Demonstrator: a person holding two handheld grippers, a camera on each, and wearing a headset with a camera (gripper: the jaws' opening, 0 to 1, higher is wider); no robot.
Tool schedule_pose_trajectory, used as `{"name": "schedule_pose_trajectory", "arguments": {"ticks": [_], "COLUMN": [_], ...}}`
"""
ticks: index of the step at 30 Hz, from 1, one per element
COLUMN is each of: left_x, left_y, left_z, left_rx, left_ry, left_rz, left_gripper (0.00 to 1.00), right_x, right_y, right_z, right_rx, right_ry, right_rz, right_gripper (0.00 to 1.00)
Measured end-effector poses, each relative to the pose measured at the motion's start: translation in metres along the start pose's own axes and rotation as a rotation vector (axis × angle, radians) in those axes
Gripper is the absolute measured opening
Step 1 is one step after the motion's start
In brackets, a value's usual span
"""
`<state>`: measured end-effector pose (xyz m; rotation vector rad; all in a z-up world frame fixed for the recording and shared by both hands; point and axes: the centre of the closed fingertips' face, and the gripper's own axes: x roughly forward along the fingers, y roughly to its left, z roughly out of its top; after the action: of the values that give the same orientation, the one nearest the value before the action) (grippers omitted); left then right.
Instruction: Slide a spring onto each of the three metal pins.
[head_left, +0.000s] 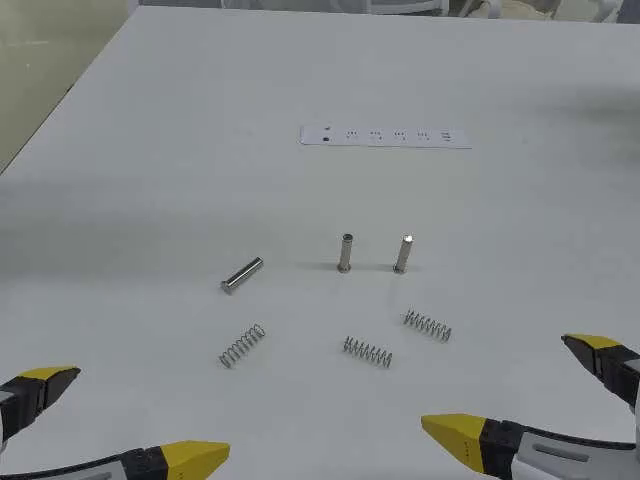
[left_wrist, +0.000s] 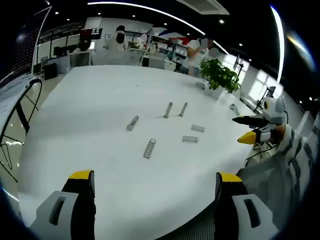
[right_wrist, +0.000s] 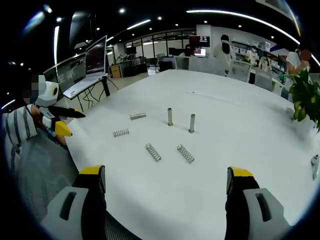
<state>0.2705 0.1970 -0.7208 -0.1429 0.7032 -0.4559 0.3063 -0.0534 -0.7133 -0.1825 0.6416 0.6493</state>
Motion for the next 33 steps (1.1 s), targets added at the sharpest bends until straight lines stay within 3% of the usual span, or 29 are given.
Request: {"name": "schedule_pose_trajectory", "arguments": {"ticks": [24,33], "left_x": [-0.0008,-0.0037], "left_y": [0.002,0.0081], "left_z": [-0.0035,-0.0056], "left_rx": [0.001,0.013], "left_ry": [0.019,0.033], "left_rz": [0.002,0.017], "left_gripper": [0.98,0.98], "right_x": [-0.0032,-0.0032], "right_y": [-0.0025,-0.004], "right_z": [-0.0078,-0.0098], "right_rx": [0.021,0.014], "right_ry": [0.014,0.014], "right_rz": [-0.003,-0.005], "right_gripper": [1.0,1.0]}}
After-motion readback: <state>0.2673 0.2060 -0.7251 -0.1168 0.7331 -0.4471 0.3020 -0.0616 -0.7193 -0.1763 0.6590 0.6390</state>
